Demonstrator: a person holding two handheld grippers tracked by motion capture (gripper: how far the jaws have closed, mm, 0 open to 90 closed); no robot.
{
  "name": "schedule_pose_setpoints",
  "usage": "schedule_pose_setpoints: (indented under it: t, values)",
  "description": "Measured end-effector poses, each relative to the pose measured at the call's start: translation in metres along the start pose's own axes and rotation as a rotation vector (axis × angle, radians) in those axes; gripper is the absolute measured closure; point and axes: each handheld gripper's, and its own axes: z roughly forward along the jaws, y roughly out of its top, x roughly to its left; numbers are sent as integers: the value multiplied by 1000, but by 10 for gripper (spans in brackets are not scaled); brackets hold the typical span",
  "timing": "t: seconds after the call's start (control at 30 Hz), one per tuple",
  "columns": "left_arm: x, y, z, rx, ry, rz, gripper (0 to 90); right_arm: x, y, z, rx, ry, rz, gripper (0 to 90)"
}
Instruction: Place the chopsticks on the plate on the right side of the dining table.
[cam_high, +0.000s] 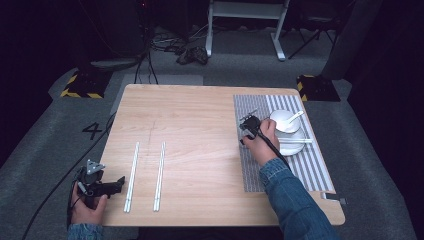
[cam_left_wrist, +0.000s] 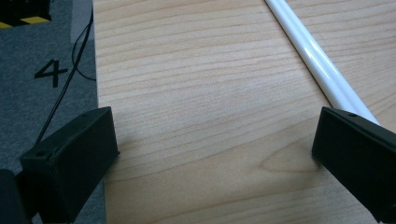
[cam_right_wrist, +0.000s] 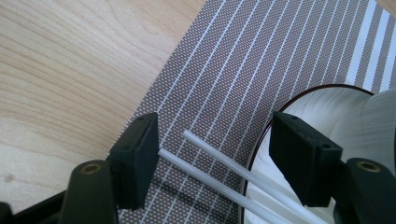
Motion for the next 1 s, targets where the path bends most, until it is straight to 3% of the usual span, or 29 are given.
schedule_pose_setpoints:
  t: [0.47, 0.67, 1.0]
  values:
    - [0, 0, 0, 0, 0, 0, 2, -6, 4, 4, -16, 24, 56, 343]
    - [0, 0, 0, 0, -1, 0, 2, -3, 7, 0, -15, 22, 36, 345]
    - [0, 0, 0, -1, -1, -1, 2, -9, 6, 5, 9, -5, 48, 344]
